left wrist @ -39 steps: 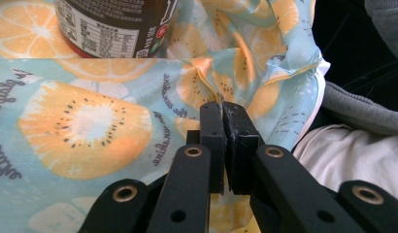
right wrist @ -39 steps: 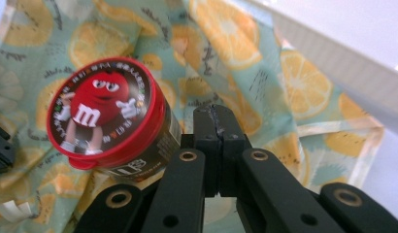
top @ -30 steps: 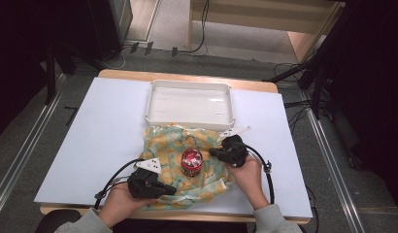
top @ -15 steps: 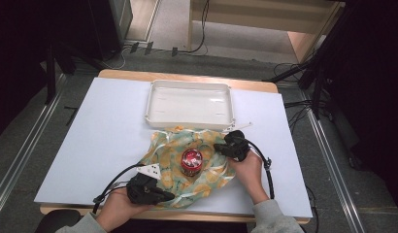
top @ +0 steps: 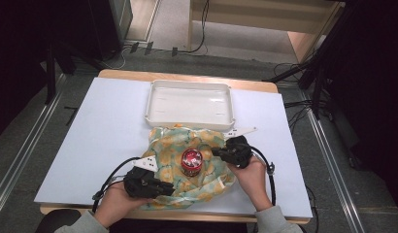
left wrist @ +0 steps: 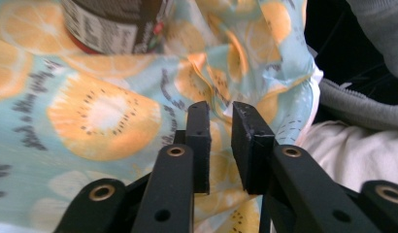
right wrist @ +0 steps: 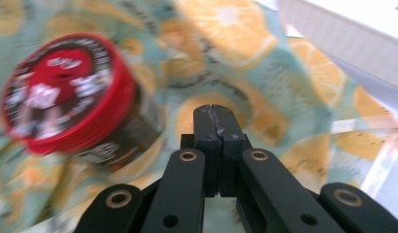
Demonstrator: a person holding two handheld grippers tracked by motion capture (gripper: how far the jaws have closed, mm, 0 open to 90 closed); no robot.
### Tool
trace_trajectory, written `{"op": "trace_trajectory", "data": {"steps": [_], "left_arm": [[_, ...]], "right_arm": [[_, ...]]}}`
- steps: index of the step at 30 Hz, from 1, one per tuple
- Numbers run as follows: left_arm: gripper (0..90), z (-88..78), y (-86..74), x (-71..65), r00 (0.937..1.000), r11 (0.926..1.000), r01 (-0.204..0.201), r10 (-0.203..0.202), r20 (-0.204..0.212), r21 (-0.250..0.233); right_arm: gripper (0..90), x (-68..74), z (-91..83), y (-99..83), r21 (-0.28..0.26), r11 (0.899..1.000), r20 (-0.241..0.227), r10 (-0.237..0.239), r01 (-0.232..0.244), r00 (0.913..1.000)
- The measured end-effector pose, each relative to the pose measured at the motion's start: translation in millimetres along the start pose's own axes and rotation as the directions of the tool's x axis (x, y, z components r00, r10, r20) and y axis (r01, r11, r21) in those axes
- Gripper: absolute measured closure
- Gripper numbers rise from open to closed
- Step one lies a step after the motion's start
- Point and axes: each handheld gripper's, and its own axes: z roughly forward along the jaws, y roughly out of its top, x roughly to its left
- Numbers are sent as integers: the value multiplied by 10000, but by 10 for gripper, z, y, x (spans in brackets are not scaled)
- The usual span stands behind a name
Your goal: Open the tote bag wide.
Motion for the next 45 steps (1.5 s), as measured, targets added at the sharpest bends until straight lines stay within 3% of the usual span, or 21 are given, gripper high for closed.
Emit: {"op": "trace_trajectory", "data": {"steps": [9, 15, 26, 34, 41, 45], "left_arm": [[631, -137, 212, 86, 9993, 9996, -66, 56, -372, -260], [513, -177, 397, 178, 9992, 9987, -140, 121, -392, -491], [393, -168, 614, 294, 9985, 9972, -332, 301, -462, -670], [373, -125, 714, 338, 9979, 9957, -454, 415, -497, -806], [371, -98, 675, 378, 9983, 9947, -454, 418, -408, -917], [367, -92, 646, 380, 9981, 9948, -500, 465, -405, -888]], "right_arm": [[900, 200, -100, -119, -56, 9999, -518, -151, 149, 9985], [898, 327, -102, -200, 4, 9991, -756, -413, 414, 9963], [897, 345, -121, -392, 373, 9987, -889, -306, 341, 9956], [897, 344, -98, -540, 735, 9969, -915, -223, 291, 9956], [897, 322, -98, -621, 1042, 9943, -1017, -119, 225, 9947], [870, 336, -122, -573, 581, 9977, -1158, -272, 341, 9929]]}}
